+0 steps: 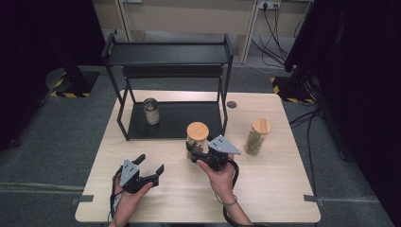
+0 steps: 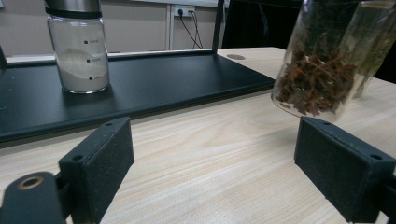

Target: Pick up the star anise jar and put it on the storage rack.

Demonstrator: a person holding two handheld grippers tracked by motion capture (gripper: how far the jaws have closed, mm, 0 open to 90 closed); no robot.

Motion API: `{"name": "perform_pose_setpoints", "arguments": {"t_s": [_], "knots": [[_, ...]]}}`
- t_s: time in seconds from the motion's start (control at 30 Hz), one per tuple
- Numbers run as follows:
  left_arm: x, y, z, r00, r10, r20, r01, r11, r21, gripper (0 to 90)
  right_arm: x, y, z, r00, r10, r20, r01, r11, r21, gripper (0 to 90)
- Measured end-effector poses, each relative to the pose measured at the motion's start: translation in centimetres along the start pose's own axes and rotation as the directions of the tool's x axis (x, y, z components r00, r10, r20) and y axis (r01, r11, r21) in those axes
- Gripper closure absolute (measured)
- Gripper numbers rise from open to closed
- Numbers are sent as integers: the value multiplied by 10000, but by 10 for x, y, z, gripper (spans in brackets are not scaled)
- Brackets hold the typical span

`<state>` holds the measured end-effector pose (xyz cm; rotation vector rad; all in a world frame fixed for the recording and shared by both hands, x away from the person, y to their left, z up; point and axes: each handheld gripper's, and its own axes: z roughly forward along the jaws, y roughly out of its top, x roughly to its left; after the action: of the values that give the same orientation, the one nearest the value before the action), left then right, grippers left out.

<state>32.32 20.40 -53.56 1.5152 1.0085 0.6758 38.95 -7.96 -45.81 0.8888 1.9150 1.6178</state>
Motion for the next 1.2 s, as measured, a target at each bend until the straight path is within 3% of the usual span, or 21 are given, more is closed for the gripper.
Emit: {"name": "perform_pose_setpoints", "arguments": {"t_s": [0.43, 1.2], "knots": [[0, 0, 0, 10000, 31, 16, -31, 10000, -14, 115, -4, 15, 18, 9999, -84, 98, 86, 9998, -202, 256], [-1, 0, -1, 10000, 70, 25, -69, 10000, -40, 115, -12, 30, 48, 9995, -55, 303, 58, 9999, -91, 256]]}}
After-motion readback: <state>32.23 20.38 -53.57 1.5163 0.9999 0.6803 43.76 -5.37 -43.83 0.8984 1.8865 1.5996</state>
